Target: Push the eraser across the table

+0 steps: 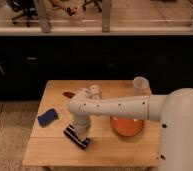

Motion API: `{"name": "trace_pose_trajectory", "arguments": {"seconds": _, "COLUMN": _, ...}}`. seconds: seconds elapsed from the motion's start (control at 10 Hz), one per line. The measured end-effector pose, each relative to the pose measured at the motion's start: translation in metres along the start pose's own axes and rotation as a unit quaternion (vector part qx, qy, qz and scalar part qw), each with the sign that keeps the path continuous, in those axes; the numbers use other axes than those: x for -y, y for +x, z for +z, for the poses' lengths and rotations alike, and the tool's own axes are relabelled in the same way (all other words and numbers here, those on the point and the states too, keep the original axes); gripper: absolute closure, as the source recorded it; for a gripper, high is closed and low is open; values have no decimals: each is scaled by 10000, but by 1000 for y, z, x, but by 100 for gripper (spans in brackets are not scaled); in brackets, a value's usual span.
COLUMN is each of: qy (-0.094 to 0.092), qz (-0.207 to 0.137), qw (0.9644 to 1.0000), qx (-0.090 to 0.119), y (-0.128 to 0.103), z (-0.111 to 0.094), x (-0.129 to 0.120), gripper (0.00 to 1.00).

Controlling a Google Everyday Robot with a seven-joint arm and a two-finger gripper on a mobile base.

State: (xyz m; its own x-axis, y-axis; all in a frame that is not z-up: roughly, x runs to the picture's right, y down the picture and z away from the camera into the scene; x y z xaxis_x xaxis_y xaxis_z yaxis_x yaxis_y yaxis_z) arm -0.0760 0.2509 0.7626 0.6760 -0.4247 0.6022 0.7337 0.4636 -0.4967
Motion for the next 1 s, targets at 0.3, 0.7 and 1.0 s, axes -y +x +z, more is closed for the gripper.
{"name": "trace_pose_trajectory", "arguments": {"seconds": 0.3, "qy": 10, "qz": 47, "qw": 10000, "qx": -4, "y": 4, "z": 0, "x": -5, "gripper": 100}}
{"name": "trace_pose_trajectory", "arguments": {"seconds": 0.7, "qy": 30, "qz": 145, "qw": 9999, "qx": -2, "y": 12, "z": -1, "x": -16, "gripper": 100}}
{"name": "trace_pose_trajectory", "arguments": {"seconds": 1.0, "qy": 46, "qz": 220, "qw": 9997, "qx": -6, "y": 18, "z": 0, "x": -22, "gripper": 100}}
